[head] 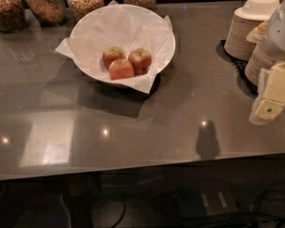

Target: Pick apple from white bowl

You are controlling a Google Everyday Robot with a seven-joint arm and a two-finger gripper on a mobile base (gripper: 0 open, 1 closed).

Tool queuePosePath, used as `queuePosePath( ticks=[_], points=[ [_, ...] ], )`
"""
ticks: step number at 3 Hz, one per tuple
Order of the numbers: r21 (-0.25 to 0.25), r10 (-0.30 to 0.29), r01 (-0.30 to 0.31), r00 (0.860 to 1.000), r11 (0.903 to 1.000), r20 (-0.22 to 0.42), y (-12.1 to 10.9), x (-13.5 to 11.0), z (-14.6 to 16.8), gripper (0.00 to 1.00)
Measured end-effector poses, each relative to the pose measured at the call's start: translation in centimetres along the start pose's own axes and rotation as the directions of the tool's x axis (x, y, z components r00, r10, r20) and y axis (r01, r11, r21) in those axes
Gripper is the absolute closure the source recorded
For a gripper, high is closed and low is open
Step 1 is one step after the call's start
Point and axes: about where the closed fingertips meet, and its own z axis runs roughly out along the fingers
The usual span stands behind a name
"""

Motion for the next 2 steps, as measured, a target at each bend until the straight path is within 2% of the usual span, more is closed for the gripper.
queuePosePath(
  ticks=[1,2],
  points=[
    [0.002,-0.001,0.001,1.0,1.0,0.001,0.0,-0.1,0.0,0.0],
    [0.02,-0.025,0.025,0.999,0.9995,0.025,-1.0,-1.3,0.1,0.0]
  ],
)
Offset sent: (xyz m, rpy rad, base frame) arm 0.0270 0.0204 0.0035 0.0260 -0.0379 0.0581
